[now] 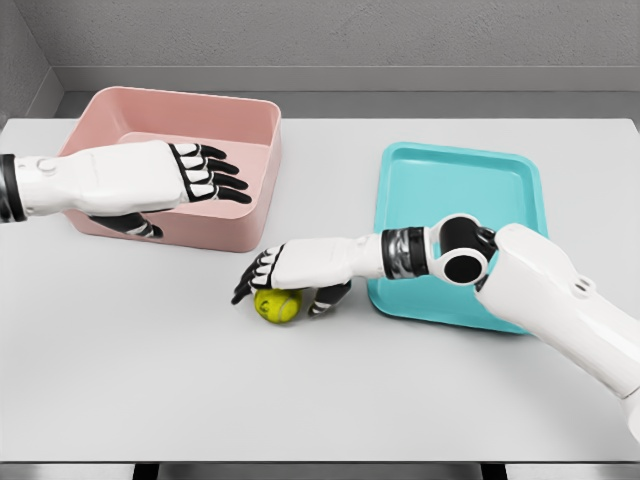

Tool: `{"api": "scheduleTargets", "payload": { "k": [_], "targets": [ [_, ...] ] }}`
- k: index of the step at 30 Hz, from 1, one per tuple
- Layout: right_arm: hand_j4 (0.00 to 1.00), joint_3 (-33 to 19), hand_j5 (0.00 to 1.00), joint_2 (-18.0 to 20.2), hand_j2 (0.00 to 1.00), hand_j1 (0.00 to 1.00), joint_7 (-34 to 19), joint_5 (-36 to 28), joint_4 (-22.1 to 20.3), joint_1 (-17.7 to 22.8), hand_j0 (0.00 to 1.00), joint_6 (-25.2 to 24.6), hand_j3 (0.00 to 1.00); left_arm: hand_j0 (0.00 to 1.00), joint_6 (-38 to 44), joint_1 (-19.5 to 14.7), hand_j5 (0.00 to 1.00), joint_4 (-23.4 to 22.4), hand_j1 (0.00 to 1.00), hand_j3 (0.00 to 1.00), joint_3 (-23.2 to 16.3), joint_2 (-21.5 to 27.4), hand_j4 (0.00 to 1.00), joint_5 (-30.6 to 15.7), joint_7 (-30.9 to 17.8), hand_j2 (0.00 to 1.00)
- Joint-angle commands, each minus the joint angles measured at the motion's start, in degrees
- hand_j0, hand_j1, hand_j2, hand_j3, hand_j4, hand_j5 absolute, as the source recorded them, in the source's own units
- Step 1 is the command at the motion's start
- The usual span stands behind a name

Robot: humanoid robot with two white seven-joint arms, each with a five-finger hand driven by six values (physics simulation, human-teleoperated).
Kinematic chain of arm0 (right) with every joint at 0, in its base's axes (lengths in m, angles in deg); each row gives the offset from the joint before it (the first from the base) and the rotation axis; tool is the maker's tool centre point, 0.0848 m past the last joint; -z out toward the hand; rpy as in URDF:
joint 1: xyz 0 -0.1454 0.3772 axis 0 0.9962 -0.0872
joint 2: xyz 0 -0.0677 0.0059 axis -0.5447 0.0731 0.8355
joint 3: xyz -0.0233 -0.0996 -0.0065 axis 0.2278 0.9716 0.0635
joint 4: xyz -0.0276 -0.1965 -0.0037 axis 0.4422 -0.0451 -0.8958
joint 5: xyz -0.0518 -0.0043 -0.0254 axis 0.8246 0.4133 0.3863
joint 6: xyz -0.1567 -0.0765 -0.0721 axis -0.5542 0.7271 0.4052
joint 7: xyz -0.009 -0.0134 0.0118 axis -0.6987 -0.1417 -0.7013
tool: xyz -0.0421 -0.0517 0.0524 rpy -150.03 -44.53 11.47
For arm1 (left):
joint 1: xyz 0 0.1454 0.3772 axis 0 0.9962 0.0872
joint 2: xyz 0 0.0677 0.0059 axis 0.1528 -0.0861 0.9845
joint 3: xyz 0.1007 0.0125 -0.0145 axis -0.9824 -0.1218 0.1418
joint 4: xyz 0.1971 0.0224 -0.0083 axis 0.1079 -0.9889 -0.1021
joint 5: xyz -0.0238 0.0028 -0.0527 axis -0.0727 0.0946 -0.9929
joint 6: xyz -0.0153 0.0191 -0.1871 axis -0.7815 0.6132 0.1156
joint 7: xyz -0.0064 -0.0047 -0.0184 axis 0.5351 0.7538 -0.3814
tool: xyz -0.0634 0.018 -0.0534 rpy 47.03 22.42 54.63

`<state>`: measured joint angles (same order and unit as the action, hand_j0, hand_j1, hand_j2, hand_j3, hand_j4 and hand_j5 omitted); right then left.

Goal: Put the tennis from the blue tray into the pink basket with both arms

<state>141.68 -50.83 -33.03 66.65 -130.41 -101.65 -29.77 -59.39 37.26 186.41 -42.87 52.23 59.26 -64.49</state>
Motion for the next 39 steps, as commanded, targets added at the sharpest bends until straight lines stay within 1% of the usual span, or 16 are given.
{"api": "scheduleTargets", "payload": {
  "k": [1,4,7,9,11,13,14,16,18,20,22,23,26,30,36,39],
  "targets": [
    [1.00,-0.32,1.00,1.02,1.00,1.00,0.06,-0.51,-1.17,-0.09,1.00,-0.13,1.00,1.00,0.12,0.00,1.00,-0.06,1.00,1.00,0.09,0.23,1.00,-0.26,0.04,1.00],
    [1.00,-2.08,1.00,6.29,1.00,1.00,0.67,-0.60,-3.81,-1.05,1.00,-0.13,1.00,1.00,0.12,0.18,1.00,-0.06,1.00,1.00,0.09,0.32,1.00,-0.52,0.04,1.00],
    [1.00,-5.16,1.00,13.41,1.00,1.00,0.76,-0.69,-3.90,-3.60,1.00,-0.13,1.00,1.00,0.12,0.35,1.00,-0.06,1.00,1.00,-0.18,0.32,1.00,-0.61,0.04,1.00],
    [1.00,-5.42,1.00,16.05,1.00,1.00,0.85,-0.69,-3.81,-5.80,1.00,-0.13,1.00,1.00,0.12,0.35,1.00,-0.06,1.00,1.00,-0.18,0.23,1.00,-0.70,0.04,1.00],
    [1.00,-7.79,1.00,19.39,1.00,1.00,0.85,-0.69,-3.55,-5.89,1.00,-0.13,1.00,1.00,0.12,0.70,1.00,0.02,1.00,1.00,-0.88,-0.47,1.00,-0.61,-0.32,1.00],
    [1.00,-9.20,1.00,21.15,1.00,1.00,0.94,-0.78,-3.02,-5.89,1.00,-0.13,1.00,1.00,0.12,0.79,1.00,0.02,1.00,1.00,-1.76,-3.54,1.00,0.01,-0.40,1.00],
    [1.00,-11.30,1.00,21.85,1.00,1.00,1.03,-0.95,-1.71,-5.10,1.00,-0.13,1.00,1.00,0.12,0.35,1.00,0.02,1.00,1.00,-3.43,-6.89,1.00,1.15,-0.40,1.00],
    [1.00,-12.63,1.00,21.94,1.00,1.00,0.94,-0.95,0.49,-5.01,1.00,-0.13,1.00,1.00,0.12,-0.26,1.00,0.11,1.00,1.00,-4.48,-9.44,1.00,2.20,-0.40,1.00],
    [1.00,-12.98,1.00,21.94,1.00,1.00,1.03,-1.04,2.25,-5.10,1.00,-0.13,1.00,1.00,0.12,-2.63,1.00,0.02,1.00,1.00,-8.61,-12.34,1.00,2.91,-0.49,1.00],
    [1.00,-13.07,1.00,21.94,1.00,1.00,0.94,-1.04,3.04,-4.75,1.00,-0.13,1.00,1.00,0.12,-3.51,1.00,0.02,1.00,1.00,-11.34,-13.39,1.00,3.08,-4.18,1.00],
    [1.00,-13.24,1.00,22.03,1.00,1.00,0.94,-1.04,5.41,-4.57,1.00,-0.13,1.00,1.00,0.12,-3.34,1.00,0.02,1.00,1.00,-11.52,-13.04,1.00,3.17,-10.35,1.00],
    [1.00,-13.15,1.00,22.03,1.00,1.00,0.94,-1.04,6.29,-4.48,1.00,-0.13,1.00,1.00,0.12,-3.51,1.00,0.02,1.00,1.00,-12.83,-12.60,1.00,3.08,-10.35,1.00],
    [1.00,-14.47,1.00,21.85,1.00,1.00,0.94,-1.04,10.07,-4.31,1.00,-0.13,1.00,1.00,0.12,-3.69,1.00,0.02,1.00,1.00,-12.92,-12.60,1.00,3.08,-10.35,1.00],
    [1.00,-14.47,1.00,21.85,1.00,1.00,0.94,-1.04,10.25,-4.31,1.00,-0.13,1.00,1.00,0.12,-4.83,1.00,0.02,1.00,1.00,-12.92,-14.01,1.00,2.82,-10.35,1.00],
    [1.00,-14.47,1.00,21.94,1.00,1.00,0.94,-1.04,10.16,-4.31,1.00,-0.13,1.00,1.00,0.12,-4.74,1.00,-0.42,1.00,1.00,-13.80,-13.92,1.00,-5.88,-10.35,1.00],
    [1.00,-14.47,1.00,22.03,1.00,1.00,0.85,-1.04,10.16,-4.39,1.00,-0.13,1.00,1.00,0.12,-4.83,1.00,-1.12,1.00,1.00,-15.12,-13.83,1.00,-7.38,-10.35,1.00]
  ]
}}
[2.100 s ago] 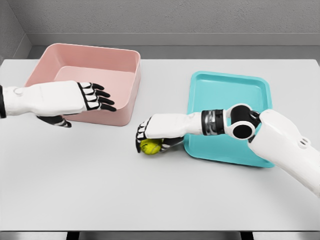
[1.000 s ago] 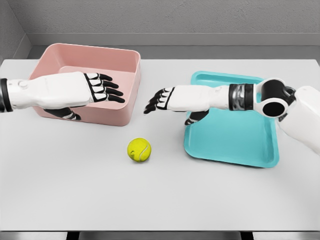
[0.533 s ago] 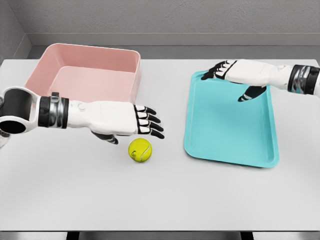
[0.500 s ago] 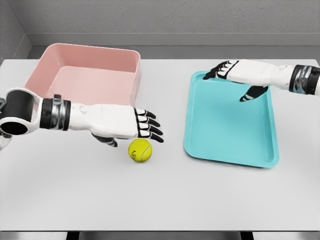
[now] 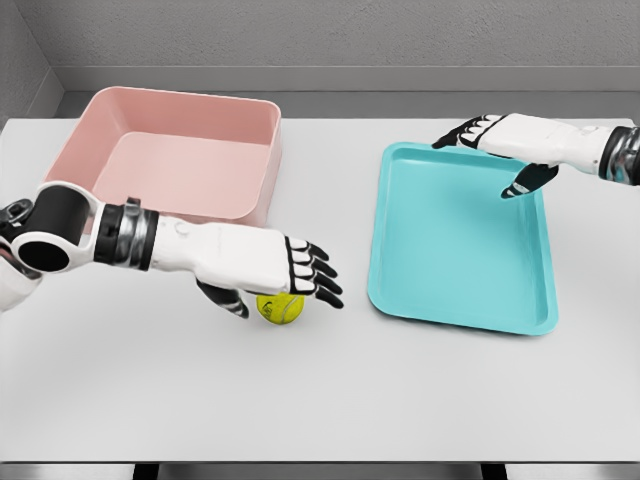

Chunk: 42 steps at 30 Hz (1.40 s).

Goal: Put the tennis from the blue tray into the pink basket with both arms

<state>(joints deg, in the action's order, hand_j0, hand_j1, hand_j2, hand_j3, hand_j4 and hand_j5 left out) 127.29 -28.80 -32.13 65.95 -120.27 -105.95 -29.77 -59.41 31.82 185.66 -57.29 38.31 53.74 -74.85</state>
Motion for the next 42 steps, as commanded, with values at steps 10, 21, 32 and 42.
{"api": "scheduleTargets", "payload": {
  "k": [10,21,32,42],
  "targets": [
    [1.00,-0.17,1.00,1.23,1.00,1.00,0.04,-0.34,-0.15,-0.18,1.00,-0.13,1.00,1.00,6.13,-0.62,1.00,-1.95,1.00,1.00,-0.87,-2.03,1.00,7.89,0.01,1.00],
    [1.00,0.09,1.00,1.84,1.00,1.00,-0.05,-0.34,-0.24,0.00,1.00,-0.13,1.00,1.00,7.37,-0.44,1.00,-2.39,1.00,1.00,-3.25,-2.29,1.00,9.12,0.01,1.00],
    [1.00,-0.08,1.00,1.76,1.00,1.00,-0.14,-0.34,0.02,-0.09,1.00,-0.13,1.00,1.00,7.37,-0.53,1.00,-5.55,1.00,1.00,-4.30,-5.28,1.00,12.38,0.01,1.00],
    [1.00,-0.17,1.00,2.02,1.00,1.00,-0.14,-0.34,0.02,-0.09,1.00,-0.13,1.00,1.00,7.37,-0.35,1.00,-6.08,1.00,1.00,-4.30,-4.84,1.00,12.29,0.01,1.00]
  ]
}}
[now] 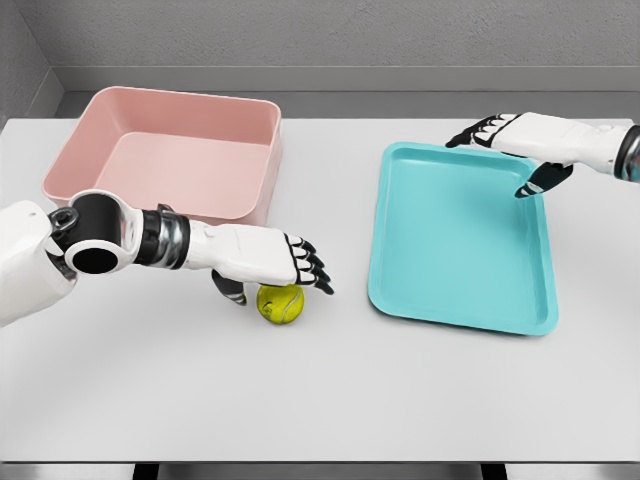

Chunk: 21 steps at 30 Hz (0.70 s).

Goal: Put the tennis from the blue tray into the pink basket with both arms

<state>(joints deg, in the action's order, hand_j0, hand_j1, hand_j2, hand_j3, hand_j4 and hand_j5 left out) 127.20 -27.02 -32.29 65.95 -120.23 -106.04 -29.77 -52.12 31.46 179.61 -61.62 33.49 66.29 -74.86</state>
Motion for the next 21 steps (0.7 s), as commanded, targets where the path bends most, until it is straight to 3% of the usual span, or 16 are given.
{"api": "scheduleTargets", "payload": {
  "k": [1,21],
  "targets": [
    [1.00,-0.08,1.00,0.24,1.00,1.00,0.02,-0.34,-0.01,0.00,1.00,-0.13,1.00,1.00,0.17,0.00,1.00,-0.03,1.00,1.00,0.03,-0.10,1.00,-0.17,0.02,1.00],
    [1.00,-0.08,1.00,1.12,1.00,1.00,0.11,-0.34,-0.01,0.00,1.00,-0.13,1.00,1.00,0.17,1.23,1.00,-1.18,1.00,1.00,-0.05,-1.16,1.00,0.62,0.02,1.00]
  ]
}}
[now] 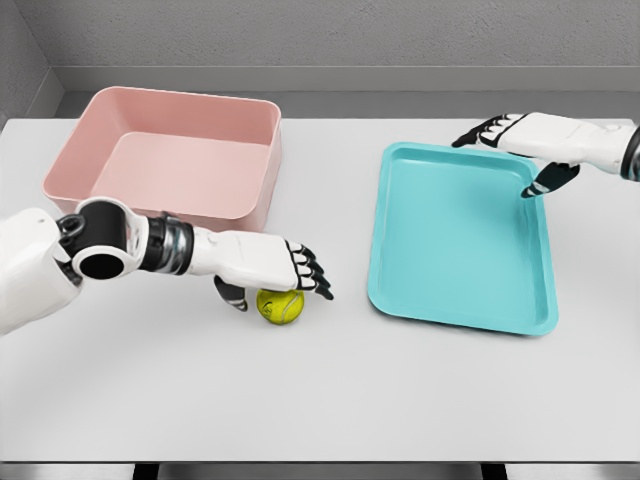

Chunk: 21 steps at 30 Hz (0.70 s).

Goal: Put the tennis from the blue tray into the pink basket with both arms

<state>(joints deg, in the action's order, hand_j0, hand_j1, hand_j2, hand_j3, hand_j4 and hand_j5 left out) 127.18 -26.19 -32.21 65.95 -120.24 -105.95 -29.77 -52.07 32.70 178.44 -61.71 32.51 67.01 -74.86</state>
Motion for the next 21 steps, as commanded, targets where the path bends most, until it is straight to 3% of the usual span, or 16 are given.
{"api": "scheduleTargets", "payload": {
  "k": [1,21],
  "targets": [
    [1.00,-0.06,1.00,0.28,1.00,1.00,0.03,-0.34,-0.01,0.00,1.00,-0.13,1.00,1.00,0.11,0.00,1.00,0.00,1.00,1.00,0.04,-0.27,1.00,0.16,0.02,1.00],
    [1.00,-0.06,1.00,0.46,1.00,1.00,0.03,-0.34,-0.09,-0.09,1.00,-0.13,1.00,1.00,0.11,1.49,1.00,-0.88,1.00,1.00,0.12,-0.18,1.00,1.04,0.02,1.00]
  ]
}}
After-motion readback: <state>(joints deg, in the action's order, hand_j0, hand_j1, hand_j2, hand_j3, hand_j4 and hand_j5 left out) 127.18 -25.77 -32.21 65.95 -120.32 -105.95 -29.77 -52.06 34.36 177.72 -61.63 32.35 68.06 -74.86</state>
